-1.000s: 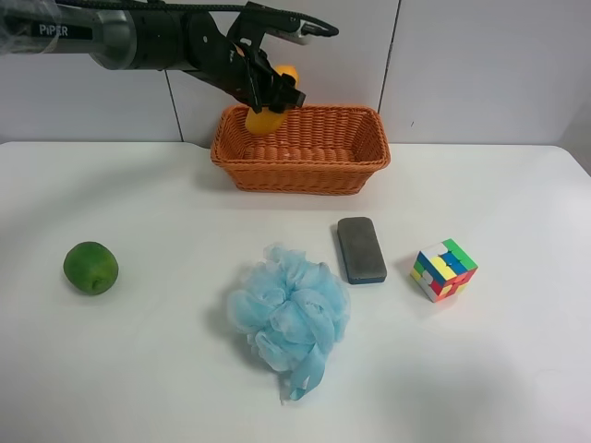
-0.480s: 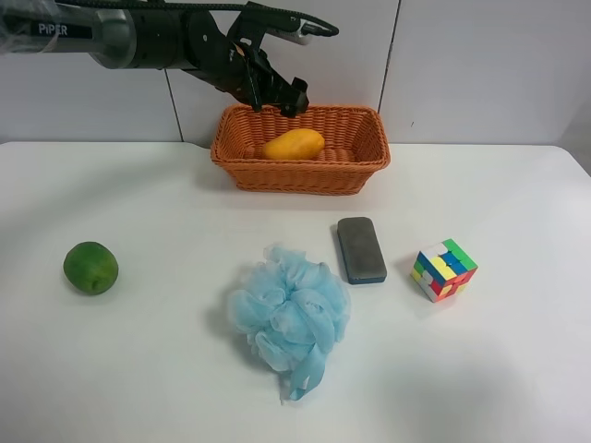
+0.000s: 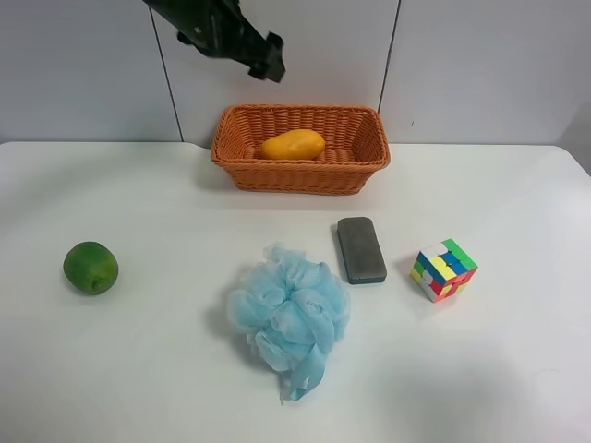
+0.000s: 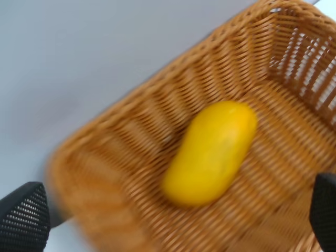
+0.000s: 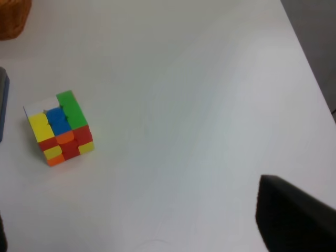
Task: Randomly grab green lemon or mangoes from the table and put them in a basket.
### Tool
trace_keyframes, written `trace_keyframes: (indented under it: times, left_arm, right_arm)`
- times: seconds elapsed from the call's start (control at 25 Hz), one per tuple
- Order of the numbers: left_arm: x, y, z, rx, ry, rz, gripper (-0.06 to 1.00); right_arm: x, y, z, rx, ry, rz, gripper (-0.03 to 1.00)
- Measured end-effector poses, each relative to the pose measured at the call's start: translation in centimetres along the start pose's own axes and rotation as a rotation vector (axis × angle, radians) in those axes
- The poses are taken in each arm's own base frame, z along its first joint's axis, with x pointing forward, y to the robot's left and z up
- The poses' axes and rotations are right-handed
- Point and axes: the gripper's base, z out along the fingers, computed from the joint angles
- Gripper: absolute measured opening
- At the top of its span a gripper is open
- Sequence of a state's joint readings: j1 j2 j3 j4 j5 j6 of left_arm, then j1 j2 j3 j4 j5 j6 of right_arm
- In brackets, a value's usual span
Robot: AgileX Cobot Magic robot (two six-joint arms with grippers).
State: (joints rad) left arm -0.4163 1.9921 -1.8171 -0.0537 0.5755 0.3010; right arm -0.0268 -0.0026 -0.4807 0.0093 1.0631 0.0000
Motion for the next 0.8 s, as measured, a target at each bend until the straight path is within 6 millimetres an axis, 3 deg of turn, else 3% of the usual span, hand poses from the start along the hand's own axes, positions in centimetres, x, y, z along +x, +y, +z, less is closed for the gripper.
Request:
trace_keyframes:
  times: [0.16,0.32,0.44,0.6,0.8]
  left_arm:
    - [-1.4,3.0,-8.1,-0.095,0.044,0.048,0.99]
    - [-1.0,4.9,-16.1,-0.174,0.136,0.041,0.99]
    - [-0.2,5.4,-21.4,-0.23,0.214,0.022,0.99]
    - [0.5,5.2,-28.4,-0.326,0.139,-0.03,0.99]
    - [4.0,4.3,-36.2,-0.449,0.051,-0.13,0.99]
  right_arm:
    - [0.0,0.0,0.0,0.0,0.0,0.0,0.93]
    - [0.0,0.0,0.0,0.0,0.0,0.0,0.93]
    - [0.0,0.0,0.0,0.0,0.0,0.0,0.93]
    - [0.0,0.0,0.0,0.0,0.0,0.0,0.93]
    - [0.0,0.0,0.0,0.0,0.0,0.0,0.93]
